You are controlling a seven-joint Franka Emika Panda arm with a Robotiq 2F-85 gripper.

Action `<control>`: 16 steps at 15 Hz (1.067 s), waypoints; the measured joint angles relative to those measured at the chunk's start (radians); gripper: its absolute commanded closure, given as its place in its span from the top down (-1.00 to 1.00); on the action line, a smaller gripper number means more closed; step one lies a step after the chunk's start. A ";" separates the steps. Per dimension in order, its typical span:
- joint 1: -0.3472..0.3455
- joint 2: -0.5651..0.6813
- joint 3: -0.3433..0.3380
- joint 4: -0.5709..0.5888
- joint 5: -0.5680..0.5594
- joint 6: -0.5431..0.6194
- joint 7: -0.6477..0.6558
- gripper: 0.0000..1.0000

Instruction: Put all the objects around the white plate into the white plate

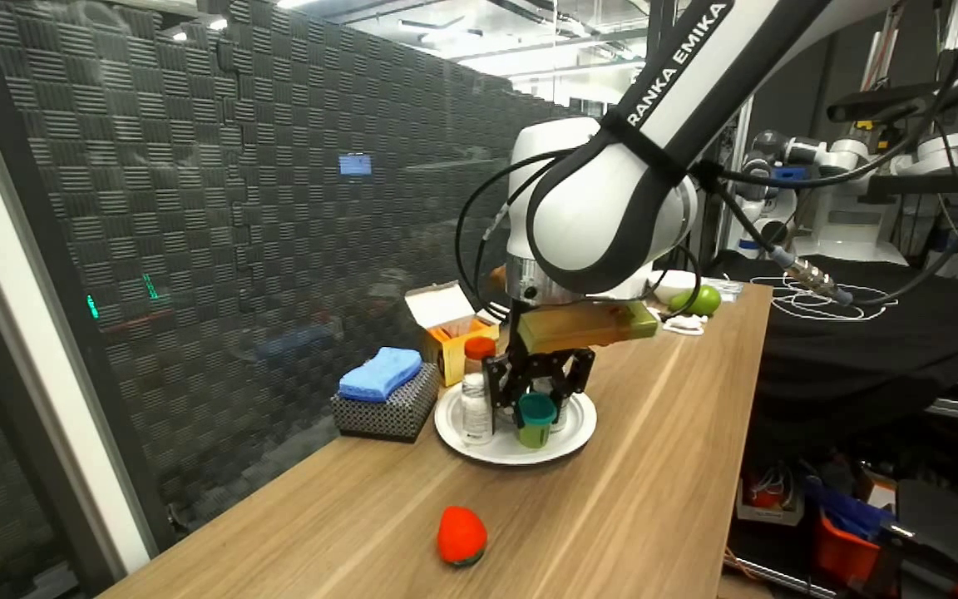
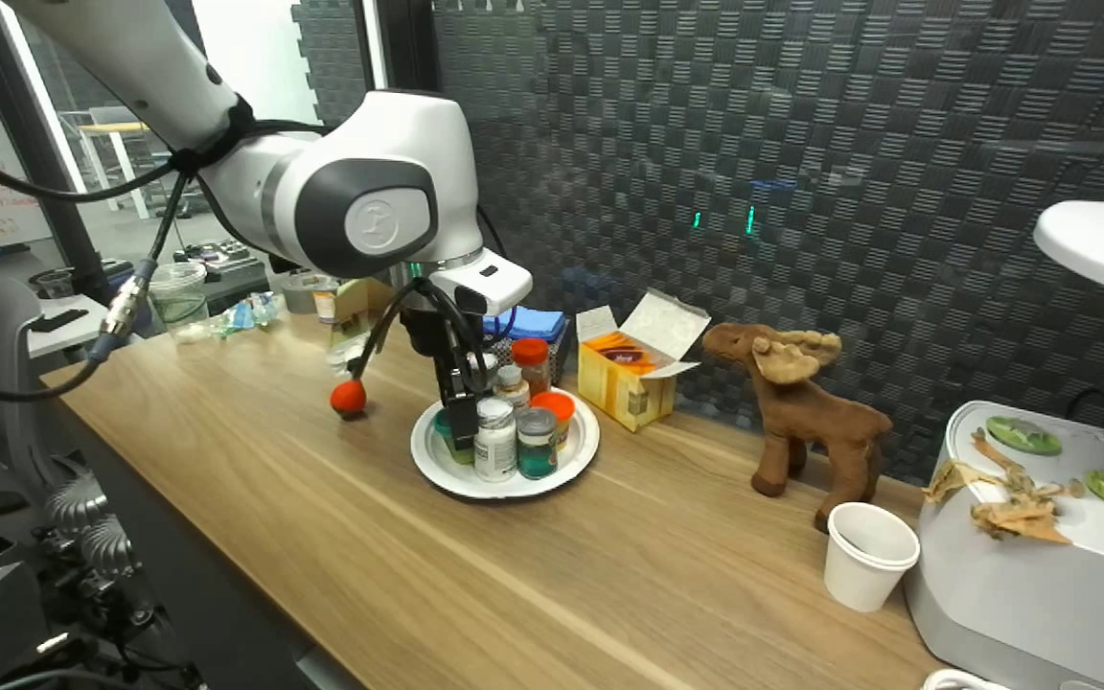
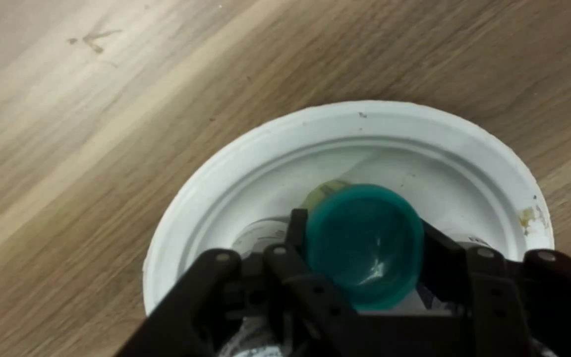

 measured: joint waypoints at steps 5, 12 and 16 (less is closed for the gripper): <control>0.007 -0.002 -0.002 0.000 -0.004 0.000 0.017 0.90; 0.167 -0.091 -0.071 -0.065 -0.279 0.008 0.385 1.00; 0.217 -0.139 -0.040 -0.089 -0.425 0.004 0.550 1.00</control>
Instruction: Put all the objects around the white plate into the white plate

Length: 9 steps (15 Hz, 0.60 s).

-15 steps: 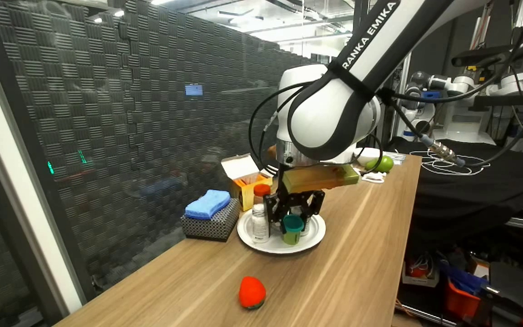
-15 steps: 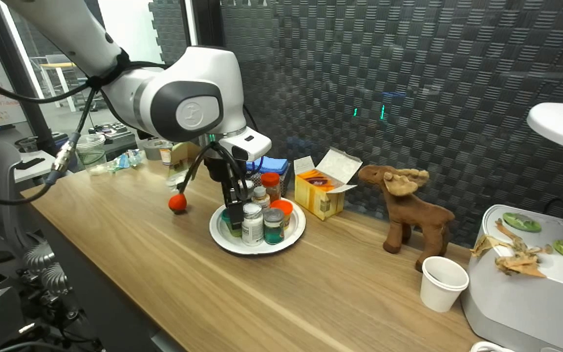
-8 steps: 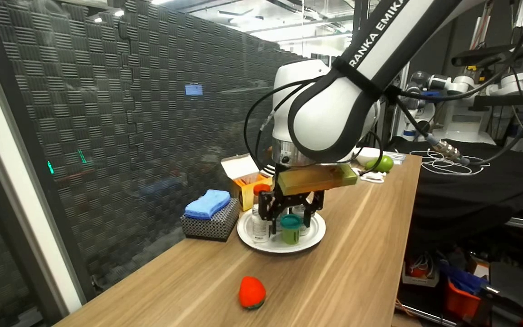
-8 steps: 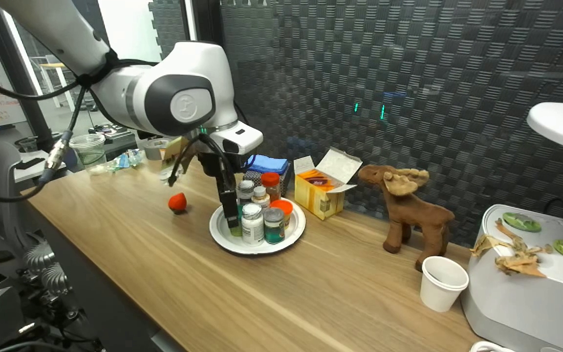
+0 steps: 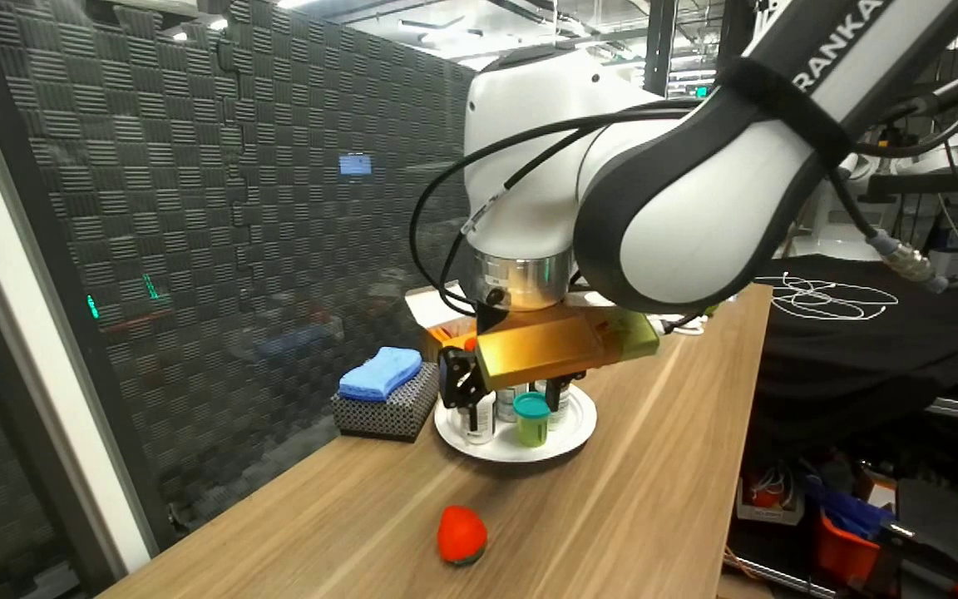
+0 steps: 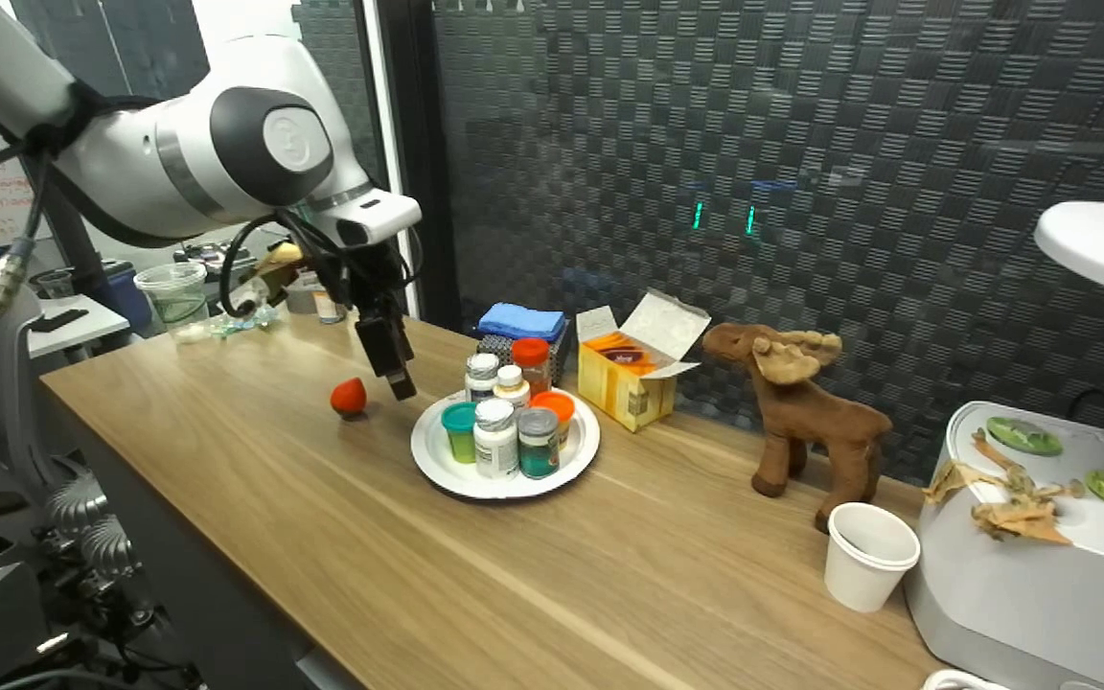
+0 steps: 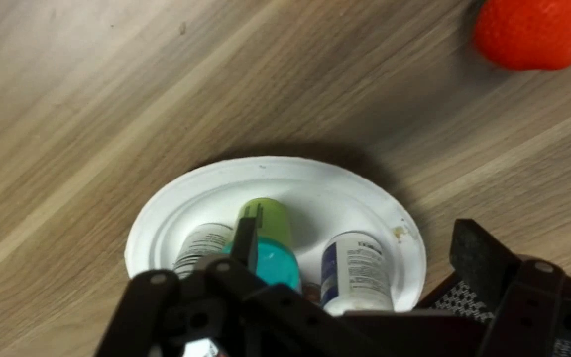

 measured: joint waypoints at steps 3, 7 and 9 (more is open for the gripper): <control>-0.004 0.006 0.047 0.011 -0.014 0.019 -0.014 1.00; -0.029 0.053 0.101 0.058 0.033 0.041 -0.140 1.00; -0.040 0.089 0.122 0.093 0.081 0.041 -0.232 1.00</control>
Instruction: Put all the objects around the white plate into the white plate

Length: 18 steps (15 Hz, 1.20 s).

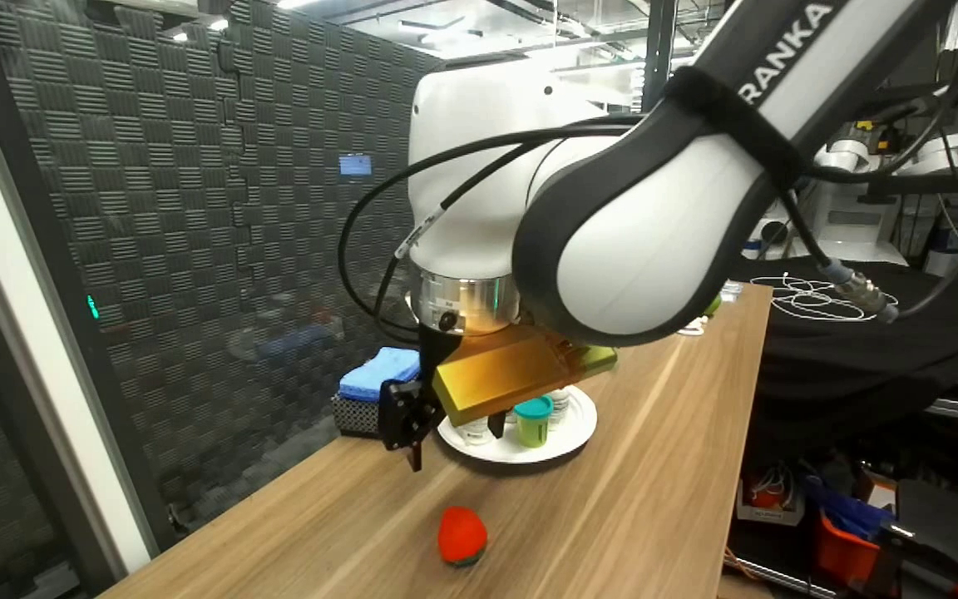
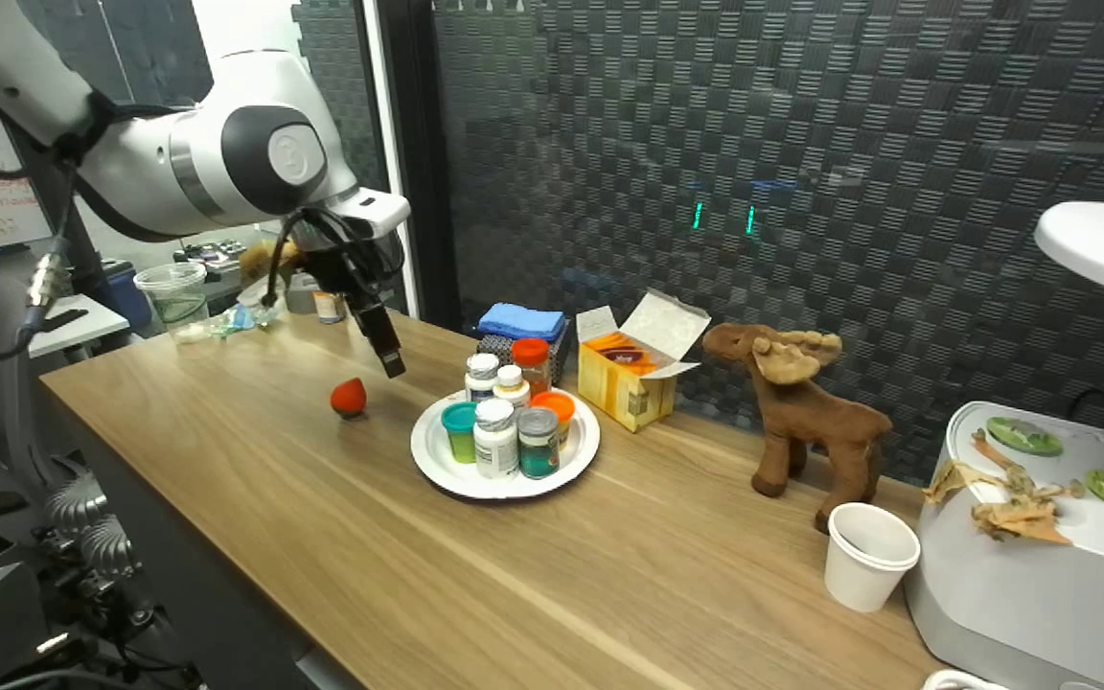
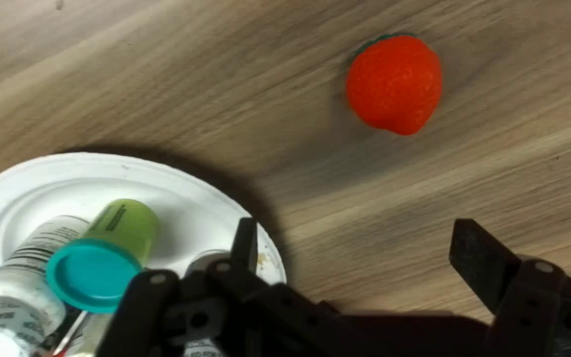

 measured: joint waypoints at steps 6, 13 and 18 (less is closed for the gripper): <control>-0.023 0.099 0.053 0.089 0.178 -0.025 -0.286 1.00; 0.001 0.115 0.057 0.123 0.203 -0.166 -0.345 1.00; 0.005 0.129 0.058 0.141 0.226 -0.214 -0.411 1.00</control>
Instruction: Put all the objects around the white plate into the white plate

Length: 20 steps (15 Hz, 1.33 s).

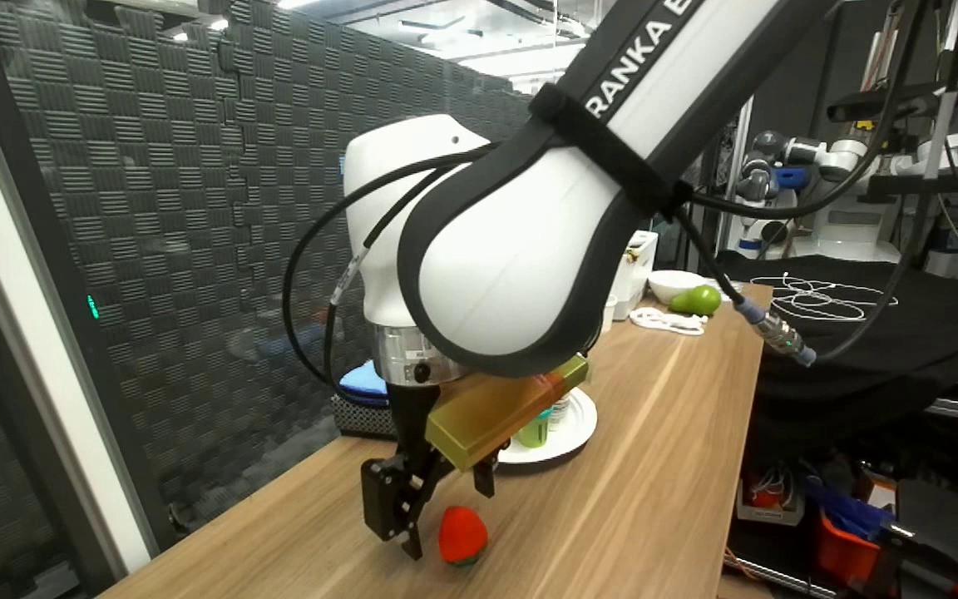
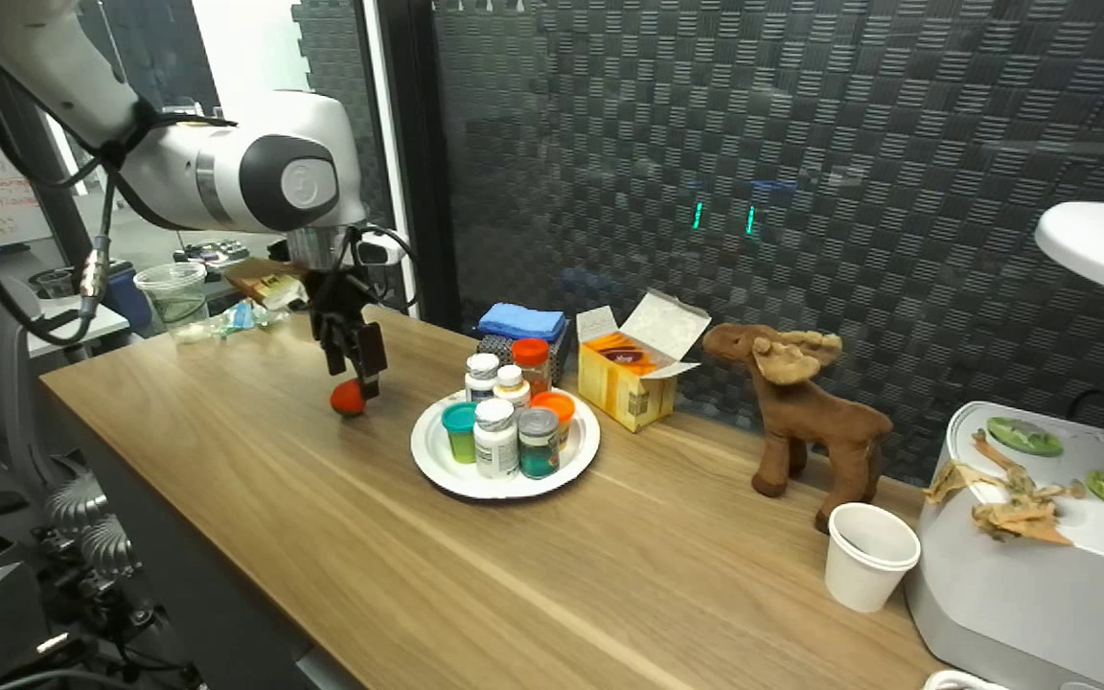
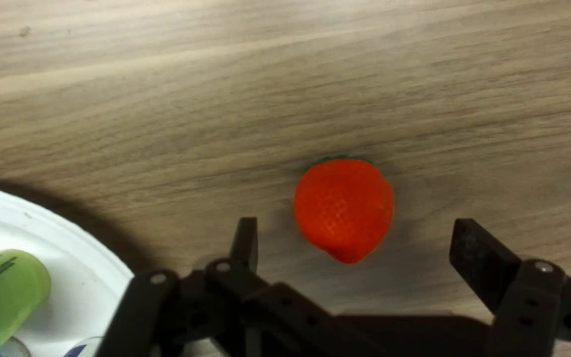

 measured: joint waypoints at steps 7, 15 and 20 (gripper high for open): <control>-0.015 0.061 0.000 0.066 0.035 -0.058 -0.076 0.17; 0.001 0.061 0.000 0.079 0.035 -0.118 -0.049 -0.48; 0.042 0.032 -0.029 0.066 0.019 -0.114 0.098 -0.48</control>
